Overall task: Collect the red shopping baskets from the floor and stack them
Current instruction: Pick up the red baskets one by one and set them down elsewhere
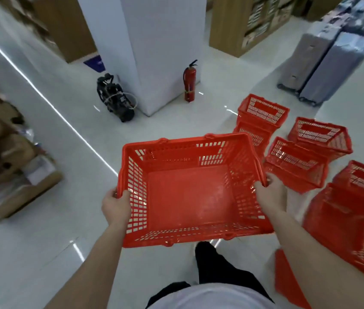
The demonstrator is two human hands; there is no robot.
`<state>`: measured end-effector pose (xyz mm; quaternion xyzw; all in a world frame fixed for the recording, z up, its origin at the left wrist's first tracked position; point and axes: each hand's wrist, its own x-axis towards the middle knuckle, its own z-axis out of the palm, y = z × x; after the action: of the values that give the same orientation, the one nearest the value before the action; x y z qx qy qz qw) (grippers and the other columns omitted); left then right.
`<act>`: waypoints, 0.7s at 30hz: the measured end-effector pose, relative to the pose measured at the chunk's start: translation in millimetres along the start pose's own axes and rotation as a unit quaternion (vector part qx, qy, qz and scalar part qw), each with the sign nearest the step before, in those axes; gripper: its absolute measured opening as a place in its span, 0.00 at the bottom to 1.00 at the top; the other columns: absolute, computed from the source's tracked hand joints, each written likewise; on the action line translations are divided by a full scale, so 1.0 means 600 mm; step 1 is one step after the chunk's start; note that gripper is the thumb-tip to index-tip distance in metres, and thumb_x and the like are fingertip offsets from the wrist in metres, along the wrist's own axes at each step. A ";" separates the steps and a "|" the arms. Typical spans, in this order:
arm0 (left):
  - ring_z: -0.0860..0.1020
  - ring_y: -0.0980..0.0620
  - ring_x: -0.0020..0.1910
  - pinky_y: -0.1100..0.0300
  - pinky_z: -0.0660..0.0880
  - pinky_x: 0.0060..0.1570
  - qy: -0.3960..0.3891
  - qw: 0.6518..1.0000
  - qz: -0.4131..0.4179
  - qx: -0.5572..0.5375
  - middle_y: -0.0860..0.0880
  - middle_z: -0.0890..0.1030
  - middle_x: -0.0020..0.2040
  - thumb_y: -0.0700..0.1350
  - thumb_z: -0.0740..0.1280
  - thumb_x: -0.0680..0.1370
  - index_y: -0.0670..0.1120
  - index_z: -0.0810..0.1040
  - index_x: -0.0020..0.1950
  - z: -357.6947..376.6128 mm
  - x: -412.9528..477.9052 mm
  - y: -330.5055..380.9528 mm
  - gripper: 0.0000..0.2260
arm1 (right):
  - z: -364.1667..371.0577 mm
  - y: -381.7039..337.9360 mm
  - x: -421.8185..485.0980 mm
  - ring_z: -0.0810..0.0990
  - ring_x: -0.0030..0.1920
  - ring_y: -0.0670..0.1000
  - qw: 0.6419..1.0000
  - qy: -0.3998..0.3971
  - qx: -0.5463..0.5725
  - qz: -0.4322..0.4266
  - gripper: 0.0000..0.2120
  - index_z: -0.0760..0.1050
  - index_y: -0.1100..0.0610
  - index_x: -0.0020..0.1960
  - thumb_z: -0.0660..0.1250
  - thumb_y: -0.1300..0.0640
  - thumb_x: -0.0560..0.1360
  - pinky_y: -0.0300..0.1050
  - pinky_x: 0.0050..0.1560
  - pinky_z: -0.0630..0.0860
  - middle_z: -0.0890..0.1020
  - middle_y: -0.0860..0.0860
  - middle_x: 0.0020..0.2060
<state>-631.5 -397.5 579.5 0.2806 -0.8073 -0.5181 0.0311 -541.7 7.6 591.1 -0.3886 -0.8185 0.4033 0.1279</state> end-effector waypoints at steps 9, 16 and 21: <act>0.83 0.59 0.31 0.64 0.77 0.26 0.042 0.998 -0.039 0.018 0.56 0.83 0.41 0.55 0.67 0.78 0.53 0.79 0.59 0.087 0.221 0.069 0.12 | 0.241 -0.103 0.213 0.82 0.49 0.54 0.996 -0.086 0.022 0.015 0.19 0.79 0.51 0.58 0.65 0.48 0.68 0.48 0.51 0.75 0.84 0.47 0.44; 0.84 0.53 0.32 0.52 0.82 0.33 0.009 0.989 -0.088 0.116 0.54 0.84 0.45 0.55 0.66 0.78 0.52 0.76 0.64 0.242 0.442 0.101 0.16 | 0.423 -0.149 0.389 0.81 0.56 0.56 0.991 -0.126 -0.014 0.049 0.21 0.76 0.52 0.64 0.67 0.53 0.72 0.50 0.57 0.74 0.84 0.52 0.54; 0.84 0.52 0.37 0.46 0.83 0.41 -0.028 0.982 -0.082 0.169 0.52 0.83 0.50 0.57 0.66 0.78 0.52 0.74 0.67 0.382 0.612 0.050 0.19 | 0.583 -0.109 0.502 0.81 0.56 0.59 0.988 -0.118 -0.038 0.096 0.19 0.76 0.55 0.63 0.67 0.53 0.73 0.51 0.57 0.74 0.83 0.55 0.54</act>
<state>-1030.8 -378.8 411.1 0.3320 -0.8581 -0.3831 -0.0819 -959.8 9.5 384.8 -0.4195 -0.8015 0.4255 -0.0241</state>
